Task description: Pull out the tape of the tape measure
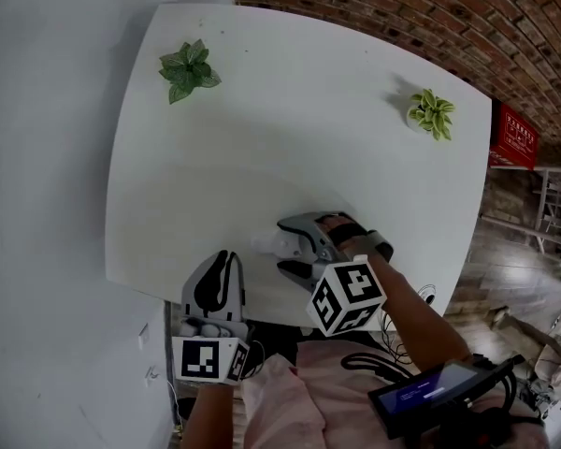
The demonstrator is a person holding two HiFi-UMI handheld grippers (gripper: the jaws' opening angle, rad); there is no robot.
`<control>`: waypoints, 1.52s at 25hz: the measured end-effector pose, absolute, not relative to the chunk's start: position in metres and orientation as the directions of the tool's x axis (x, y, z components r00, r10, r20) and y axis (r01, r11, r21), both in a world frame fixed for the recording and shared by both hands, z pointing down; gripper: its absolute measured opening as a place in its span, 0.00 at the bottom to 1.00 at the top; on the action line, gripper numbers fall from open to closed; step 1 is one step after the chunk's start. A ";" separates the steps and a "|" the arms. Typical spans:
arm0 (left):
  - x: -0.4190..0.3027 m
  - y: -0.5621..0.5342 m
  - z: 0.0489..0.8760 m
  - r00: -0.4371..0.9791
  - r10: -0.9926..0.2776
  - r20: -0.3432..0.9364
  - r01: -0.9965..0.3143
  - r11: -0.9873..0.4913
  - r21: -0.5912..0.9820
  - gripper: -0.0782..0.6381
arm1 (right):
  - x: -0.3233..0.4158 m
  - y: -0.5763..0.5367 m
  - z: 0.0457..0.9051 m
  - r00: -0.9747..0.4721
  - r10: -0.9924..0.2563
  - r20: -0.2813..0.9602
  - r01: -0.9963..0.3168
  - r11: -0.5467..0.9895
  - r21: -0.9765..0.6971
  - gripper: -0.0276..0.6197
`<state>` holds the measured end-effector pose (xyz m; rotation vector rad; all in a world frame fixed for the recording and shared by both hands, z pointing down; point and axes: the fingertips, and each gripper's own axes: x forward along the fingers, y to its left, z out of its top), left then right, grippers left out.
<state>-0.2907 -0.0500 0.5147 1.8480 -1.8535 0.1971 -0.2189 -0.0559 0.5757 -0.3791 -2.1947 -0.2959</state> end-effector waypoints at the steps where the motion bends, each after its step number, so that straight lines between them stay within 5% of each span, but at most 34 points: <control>1: -0.291 -0.050 0.516 0.059 -0.892 0.449 -0.966 0.063 0.252 0.18 | -0.220 -0.056 0.576 -0.573 0.174 0.801 0.379 0.923 0.071 0.53; 3: -0.291 -0.050 0.517 0.062 -0.890 0.452 -0.964 0.063 0.257 0.18 | -0.221 -0.054 0.576 -0.562 0.187 0.806 0.400 0.914 0.067 0.46; 23: -0.245 -0.069 0.451 0.226 -0.924 0.309 -0.843 -0.027 0.537 0.45 | -0.205 -0.075 0.455 -0.875 0.058 0.480 0.234 0.919 0.316 0.45; 29: -0.211 -0.076 0.427 0.385 -0.885 0.261 -0.797 -0.176 0.578 0.45 | -0.182 -0.066 0.427 -0.922 0.089 0.377 0.252 0.876 0.411 0.45; 38: -0.183 -0.077 0.401 0.451 -0.874 0.182 -0.764 -0.273 0.585 0.29 | -0.162 -0.065 0.404 -0.947 -0.001 0.321 0.178 0.830 0.529 0.45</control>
